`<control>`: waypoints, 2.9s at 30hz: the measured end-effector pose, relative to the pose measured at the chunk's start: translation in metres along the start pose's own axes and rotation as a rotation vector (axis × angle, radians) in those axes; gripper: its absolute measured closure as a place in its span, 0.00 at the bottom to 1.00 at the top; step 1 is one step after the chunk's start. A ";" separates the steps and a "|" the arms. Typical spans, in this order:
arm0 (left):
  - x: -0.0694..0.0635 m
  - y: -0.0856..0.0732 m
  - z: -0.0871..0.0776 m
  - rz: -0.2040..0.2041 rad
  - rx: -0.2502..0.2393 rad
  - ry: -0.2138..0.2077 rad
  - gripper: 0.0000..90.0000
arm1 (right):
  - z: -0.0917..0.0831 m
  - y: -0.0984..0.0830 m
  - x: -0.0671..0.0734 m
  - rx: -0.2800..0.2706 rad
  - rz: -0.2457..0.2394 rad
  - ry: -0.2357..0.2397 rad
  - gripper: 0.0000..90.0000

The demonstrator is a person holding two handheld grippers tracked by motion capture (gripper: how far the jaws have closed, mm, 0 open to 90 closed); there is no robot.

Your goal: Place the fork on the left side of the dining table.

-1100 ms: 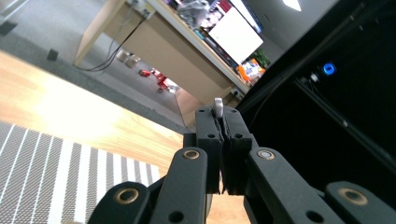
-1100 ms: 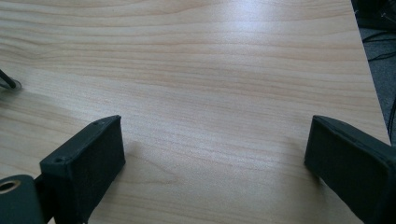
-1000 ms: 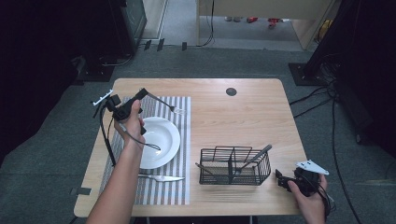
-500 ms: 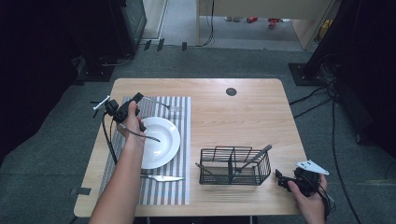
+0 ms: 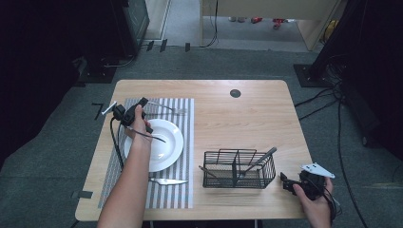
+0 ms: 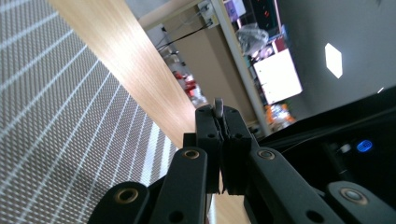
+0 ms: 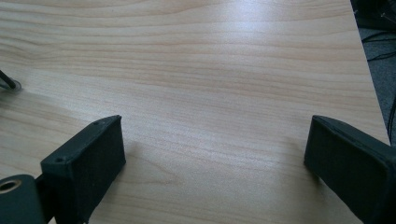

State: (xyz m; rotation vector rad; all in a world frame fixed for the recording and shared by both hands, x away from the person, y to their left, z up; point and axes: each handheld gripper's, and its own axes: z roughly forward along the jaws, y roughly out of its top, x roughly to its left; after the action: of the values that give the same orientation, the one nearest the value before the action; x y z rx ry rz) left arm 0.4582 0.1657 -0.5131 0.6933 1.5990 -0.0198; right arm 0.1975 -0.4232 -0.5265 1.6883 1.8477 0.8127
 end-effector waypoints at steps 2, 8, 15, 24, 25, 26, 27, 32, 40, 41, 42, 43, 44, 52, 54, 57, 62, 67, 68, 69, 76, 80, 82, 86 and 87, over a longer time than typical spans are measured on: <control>-0.002 -0.001 0.000 0.016 -0.008 0.011 0.99 | 0.000 0.000 0.000 0.000 0.000 0.000 0.05; 0.001 0.001 -0.003 0.010 -0.010 0.065 0.99 | 0.000 0.000 0.000 -0.001 0.002 -0.001 0.06; 0.003 0.001 -0.004 -0.010 -0.006 0.080 0.99 | 0.000 0.000 0.000 -0.001 0.002 -0.001 0.06; 0.003 0.003 -0.006 0.002 0.010 0.169 0.94 | 0.000 0.000 0.000 -0.001 0.002 -0.001 0.06; 0.003 0.004 -0.006 0.002 0.012 0.177 0.94 | 0.000 0.000 0.000 -0.001 0.002 -0.001 0.06; 0.003 0.004 -0.006 -0.005 0.015 0.183 0.93 | 0.000 0.000 0.000 -0.001 0.002 -0.001 0.06; 0.004 0.004 -0.006 -0.007 0.022 0.191 0.92 | 0.000 0.000 0.000 -0.001 0.002 -0.001 0.06; 0.006 0.006 -0.006 -0.047 0.041 0.238 0.91 | 0.000 0.000 0.000 -0.001 0.002 -0.001 0.06; 0.008 0.015 -0.004 -0.093 0.090 0.335 0.87 | 0.000 0.000 0.000 -0.001 0.002 -0.001 0.06; 0.009 0.016 -0.003 -0.094 0.099 0.341 0.86 | 0.000 0.000 0.000 -0.001 0.002 -0.001 0.06; 0.008 0.017 -0.003 -0.090 0.105 0.348 0.86 | 0.000 0.000 0.000 -0.001 0.002 -0.001 0.06; 0.008 0.017 -0.002 -0.080 0.111 0.360 0.85 | 0.000 0.000 0.000 -0.001 0.002 -0.001 0.06; 0.008 0.017 -0.002 -0.080 0.111 0.360 0.85 | 0.000 0.000 0.000 -0.001 0.002 -0.001 0.06; 0.009 0.020 0.001 -0.056 0.134 0.391 0.78 | 0.000 0.000 0.000 -0.002 0.001 -0.001 0.06; 0.009 0.020 0.002 -0.056 0.137 0.389 0.77 | 0.000 0.000 0.000 -0.001 0.002 -0.001 0.06; 0.011 0.022 0.001 -0.066 0.152 0.377 0.73 | 0.000 0.000 0.000 -0.001 0.002 -0.001 0.06; 0.010 0.022 0.000 -0.039 0.155 0.392 0.75 | 0.000 0.000 0.000 -0.002 0.001 -0.001 0.06; 0.008 0.022 0.001 0.017 0.159 0.423 0.63 | 0.000 0.000 0.000 -0.001 0.002 -0.001 0.06; 0.008 0.022 0.001 0.017 0.159 0.423 0.63 | 0.000 0.000 0.000 -0.001 0.002 -0.001 0.06; 0.007 0.022 0.002 0.032 0.163 0.427 0.62 | 0.000 0.000 0.000 -0.002 0.001 -0.001 0.06; 0.000 0.024 0.007 0.084 0.209 0.445 0.51 | 0.000 0.000 0.000 -0.001 0.002 -0.001 0.06; -0.004 0.024 0.011 0.138 0.245 0.462 0.44 | 0.000 0.000 0.000 -0.002 0.002 -0.001 0.06; -0.006 0.024 0.011 0.161 0.262 0.472 0.42 | 0.000 0.000 0.000 -0.002 0.002 -0.001 0.06; -0.011 0.023 0.015 0.225 0.298 0.500 0.36 | 0.000 0.000 0.000 -0.002 0.002 -0.001 0.06; -0.013 0.023 0.017 0.252 0.313 0.514 0.36 | 0.000 0.000 0.000 -0.003 0.001 -0.001 0.06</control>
State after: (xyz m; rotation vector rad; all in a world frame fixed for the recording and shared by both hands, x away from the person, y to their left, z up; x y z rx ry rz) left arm 0.4833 0.1721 -0.4951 1.2123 2.0076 0.1025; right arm 0.1970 -0.4233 -0.5264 1.6879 1.8443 0.8138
